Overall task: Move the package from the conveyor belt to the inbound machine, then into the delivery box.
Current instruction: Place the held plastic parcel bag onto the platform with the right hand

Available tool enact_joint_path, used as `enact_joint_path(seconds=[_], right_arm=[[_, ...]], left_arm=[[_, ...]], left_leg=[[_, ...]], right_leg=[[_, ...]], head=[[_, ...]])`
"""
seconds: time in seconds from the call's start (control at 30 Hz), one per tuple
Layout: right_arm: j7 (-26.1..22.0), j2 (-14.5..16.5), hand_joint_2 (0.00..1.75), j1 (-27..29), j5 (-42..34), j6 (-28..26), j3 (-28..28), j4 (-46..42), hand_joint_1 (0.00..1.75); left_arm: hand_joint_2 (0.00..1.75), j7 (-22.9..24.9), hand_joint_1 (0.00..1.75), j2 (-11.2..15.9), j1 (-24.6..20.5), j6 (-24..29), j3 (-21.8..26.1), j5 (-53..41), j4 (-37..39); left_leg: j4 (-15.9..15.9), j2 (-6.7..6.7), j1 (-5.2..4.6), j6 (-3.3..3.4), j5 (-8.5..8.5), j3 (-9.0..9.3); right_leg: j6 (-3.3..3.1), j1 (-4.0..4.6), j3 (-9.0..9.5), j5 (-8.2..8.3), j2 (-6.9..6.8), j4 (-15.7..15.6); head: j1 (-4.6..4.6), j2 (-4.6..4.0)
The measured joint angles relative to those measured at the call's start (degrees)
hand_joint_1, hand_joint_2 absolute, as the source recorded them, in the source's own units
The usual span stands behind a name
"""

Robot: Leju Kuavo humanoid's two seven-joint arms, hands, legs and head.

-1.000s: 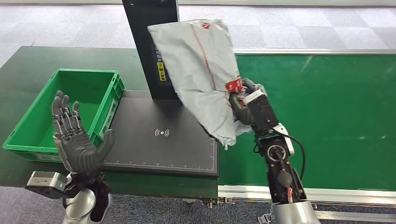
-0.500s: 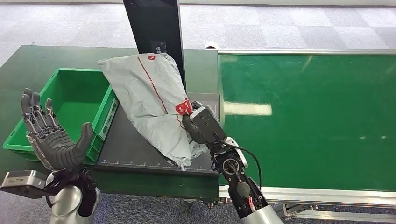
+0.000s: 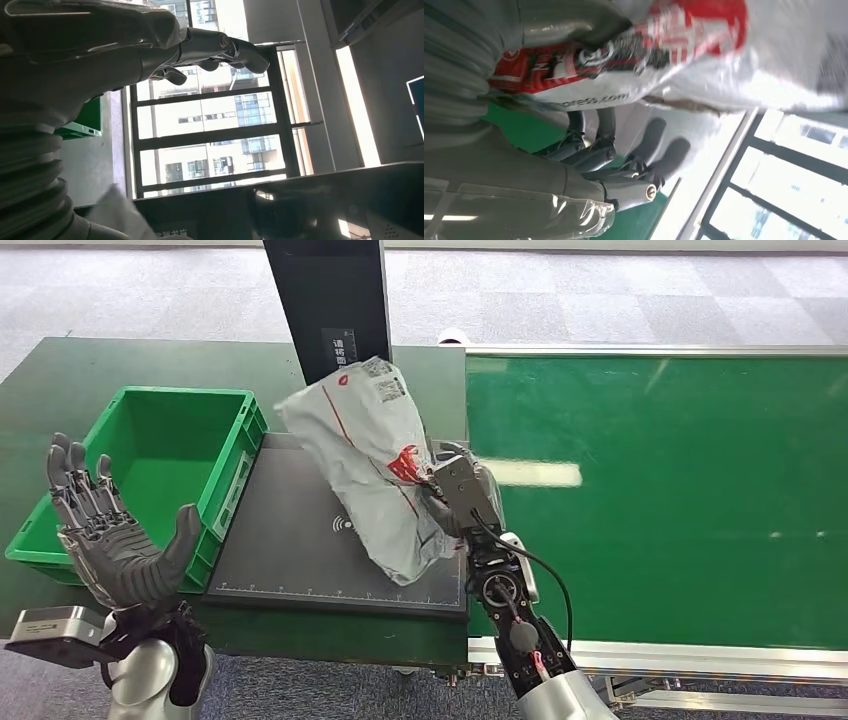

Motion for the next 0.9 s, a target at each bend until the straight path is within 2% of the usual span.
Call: enact_joint_path(seconds=[0.13, 0.4, 0.47, 0.57, 0.63, 0.8, 0.9], right_arm=[[0.42, 0.01, 1.75, -0.61, 1.36, -0.82, -1.57, 0.76, 0.00], [-4.09, 0.22, 1.75, -1.99, -2.00, 4.35, -4.83, 4.92, 0.00], [-5.79, 0.36, 1.75, -2.14, -2.32, 4.50, -5.27, 5.73, 0.00], [-11.54, 0.95, 1.75, -1.96, -3.47, 3.62, -5.95, 5.64, 0.00], [-15.69, 1.37, 1.75, -0.75, -4.79, 1.85, -6.32, 2.35, 0.00], [-20.87, 1.50, 1.75, 3.72, -5.98, -3.39, -6.76, -10.54, 0.00], [-24.48, 0.94, 1.75, 8.39, -4.35, -9.36, -6.94, -22.92, 0.00]], left_arm=[[1.75, 0.54, 0.00, -0.46, -0.04, -1.24, 0.19, -0.67, 0.13], [1.75, 3.58, 0.00, -0.73, -2.80, -5.72, -0.45, -2.32, 4.86], [1.75, 3.80, 0.00, -0.81, -3.47, -6.65, -0.93, -2.34, 6.05], [1.75, 5.49, 0.00, -0.96, -4.84, -9.03, -2.72, -4.08, 8.66], [1.75, 7.05, 0.00, -1.23, -6.22, -10.42, -4.65, -7.10, 11.73], [1.75, 9.22, 0.00, -2.05, -9.52, -11.45, -8.63, -13.38, 19.54], [1.75, 11.19, 0.00, -2.70, -12.75, -8.35, -10.99, -21.74, 27.41]], left_leg=[[0.00, 0.00, 0.01, 0.00, 0.00, 0.00], [0.00, 0.00, 0.00, 0.00, 0.01, 0.01], [0.01, 0.00, 0.00, 0.00, 0.01, 0.01], [0.03, -0.03, 0.00, 0.00, 0.01, 0.01], [0.03, -0.09, 0.00, 0.00, 0.01, -0.01], [0.04, 0.01, -0.03, 0.01, -0.01, -0.02], [0.05, -0.18, -0.05, 0.01, 0.00, -0.05]], right_leg=[[0.00, 0.01, -0.01, 0.00, 0.00, 0.00], [-0.01, 0.01, -0.01, 0.02, 0.00, 0.00], [-0.01, 0.00, -0.01, 0.02, 0.00, 0.00], [-0.01, 0.00, -0.04, 0.02, -0.02, 0.00], [-0.01, 0.00, -0.05, 0.02, -0.06, -0.01], [-0.02, -0.03, -0.11, 0.04, 0.04, -0.03], [-0.02, -0.05, -0.11, 0.04, -0.14, -0.04]], head=[[-0.01, 0.01], [-0.01, 0.00], [0.00, 0.00], [-0.01, 0.00], [-0.01, 0.00], [-0.01, 0.00], [-0.01, 0.00]])
